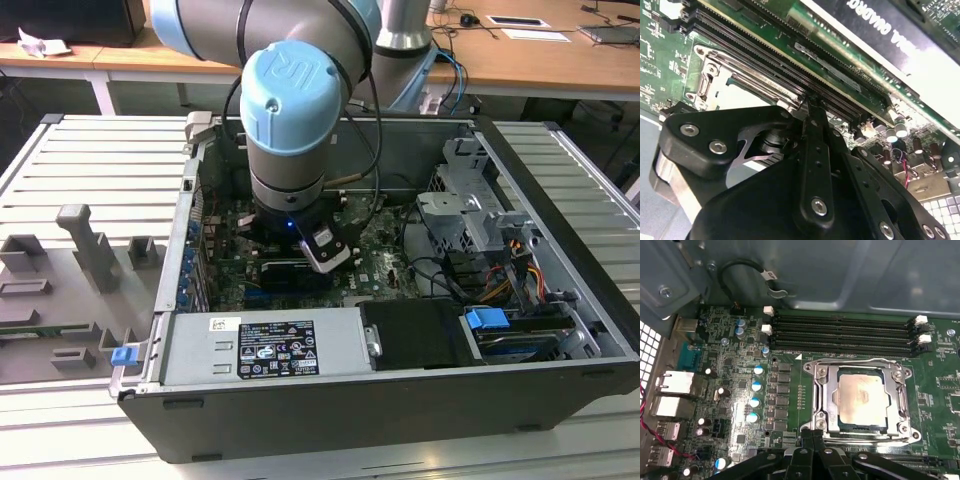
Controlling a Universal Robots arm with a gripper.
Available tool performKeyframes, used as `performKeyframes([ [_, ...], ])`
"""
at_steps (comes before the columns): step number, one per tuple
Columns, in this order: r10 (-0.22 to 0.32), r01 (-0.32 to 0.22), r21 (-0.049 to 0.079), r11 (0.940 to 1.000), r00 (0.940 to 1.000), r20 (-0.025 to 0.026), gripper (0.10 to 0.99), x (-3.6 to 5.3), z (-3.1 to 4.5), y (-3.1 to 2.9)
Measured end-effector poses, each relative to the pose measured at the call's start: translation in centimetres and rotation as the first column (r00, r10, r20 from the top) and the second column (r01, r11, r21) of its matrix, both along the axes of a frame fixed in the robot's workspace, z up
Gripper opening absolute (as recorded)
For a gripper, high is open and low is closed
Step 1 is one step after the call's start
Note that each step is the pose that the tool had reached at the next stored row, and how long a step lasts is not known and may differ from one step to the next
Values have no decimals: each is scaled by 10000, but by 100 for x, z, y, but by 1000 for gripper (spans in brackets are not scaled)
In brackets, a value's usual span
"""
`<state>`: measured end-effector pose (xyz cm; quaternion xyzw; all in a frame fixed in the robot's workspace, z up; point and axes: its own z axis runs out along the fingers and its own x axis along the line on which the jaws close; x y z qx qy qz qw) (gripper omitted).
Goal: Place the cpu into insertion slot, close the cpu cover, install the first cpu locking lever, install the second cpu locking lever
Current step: 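Install the second cpu locking lever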
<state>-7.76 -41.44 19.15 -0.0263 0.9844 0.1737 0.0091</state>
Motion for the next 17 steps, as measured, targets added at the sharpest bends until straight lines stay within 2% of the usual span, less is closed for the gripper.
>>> performKeyframes([
  [6, 1, -1, 40, 10000, 10000, 1, 106, -24, -21, 15],
  [14, 0, 0, 42, 10000, 10000, 10, 106, -55, 10, 19],
  [17, 0, 0, 43, 10000, 10000, 11, 106, -60, 10, 49],
])
